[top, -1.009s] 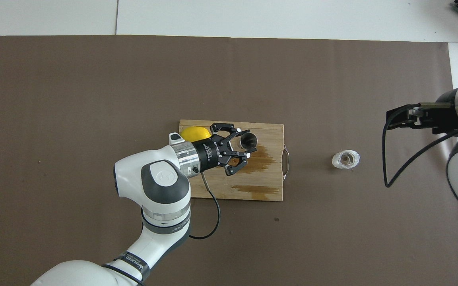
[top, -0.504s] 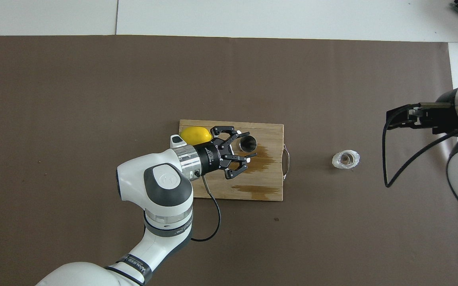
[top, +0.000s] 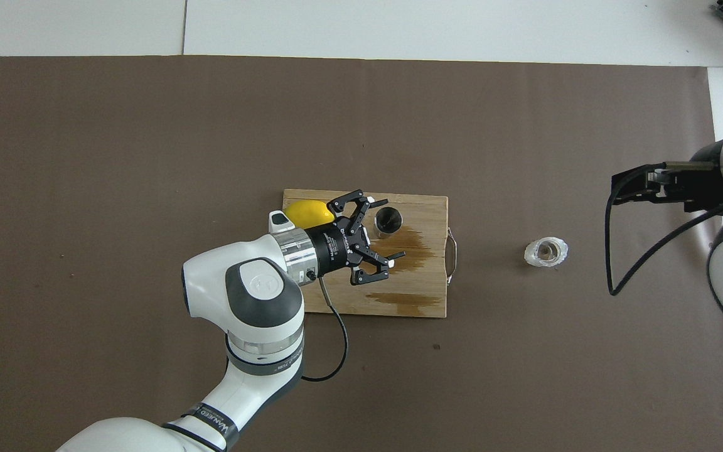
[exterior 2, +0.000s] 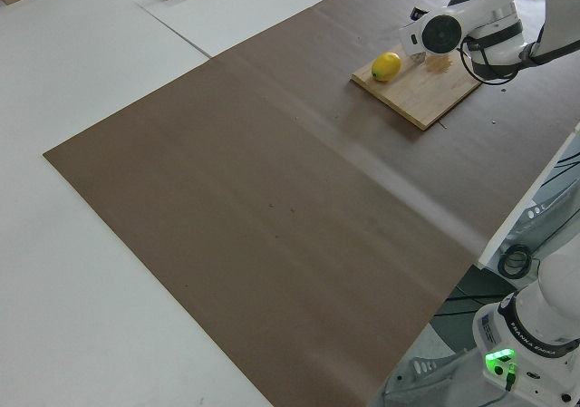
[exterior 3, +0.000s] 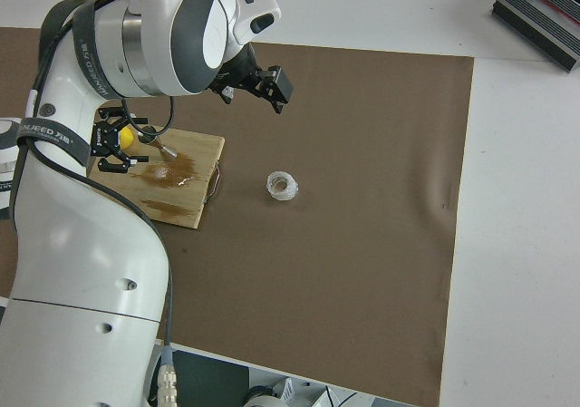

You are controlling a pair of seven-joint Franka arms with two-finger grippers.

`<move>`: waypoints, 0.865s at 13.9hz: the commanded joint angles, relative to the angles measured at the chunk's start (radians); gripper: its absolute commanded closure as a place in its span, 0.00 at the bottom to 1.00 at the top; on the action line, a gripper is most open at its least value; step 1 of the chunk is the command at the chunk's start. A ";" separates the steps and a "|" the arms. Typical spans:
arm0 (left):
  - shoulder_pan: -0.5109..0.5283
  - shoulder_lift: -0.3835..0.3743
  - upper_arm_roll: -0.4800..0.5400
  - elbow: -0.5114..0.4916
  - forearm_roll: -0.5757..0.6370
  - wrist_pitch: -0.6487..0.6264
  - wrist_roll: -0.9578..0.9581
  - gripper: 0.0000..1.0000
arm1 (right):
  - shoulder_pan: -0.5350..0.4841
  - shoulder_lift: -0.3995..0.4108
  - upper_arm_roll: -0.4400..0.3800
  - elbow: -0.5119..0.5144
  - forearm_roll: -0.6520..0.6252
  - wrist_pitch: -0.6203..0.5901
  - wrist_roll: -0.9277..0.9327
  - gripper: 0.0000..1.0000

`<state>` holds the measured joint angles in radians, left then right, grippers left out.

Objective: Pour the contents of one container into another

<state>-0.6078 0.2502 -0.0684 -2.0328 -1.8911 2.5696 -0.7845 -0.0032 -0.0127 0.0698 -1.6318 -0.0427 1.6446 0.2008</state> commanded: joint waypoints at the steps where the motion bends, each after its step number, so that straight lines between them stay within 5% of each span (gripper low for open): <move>1: -0.004 -0.090 0.009 -0.030 -0.020 -0.029 -0.004 0.00 | -0.029 -0.020 0.012 -0.026 0.029 0.013 -0.064 0.00; 4: 0.005 -0.138 0.016 -0.037 -0.002 -0.037 -0.030 0.00 | -0.031 -0.070 0.012 -0.162 0.029 0.104 -0.258 0.00; 8: 0.094 -0.181 0.019 -0.032 0.174 -0.167 -0.032 0.00 | -0.029 -0.128 0.012 -0.348 0.075 0.231 -0.608 0.00; 12: 0.221 -0.206 0.021 -0.015 0.565 -0.438 -0.032 0.00 | -0.046 -0.115 0.010 -0.472 0.080 0.355 -1.103 0.00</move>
<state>-0.4421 0.0759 -0.0458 -2.0343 -1.4631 2.2483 -0.8093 -0.0211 -0.1008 0.0708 -2.0068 0.0104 1.9148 -0.7032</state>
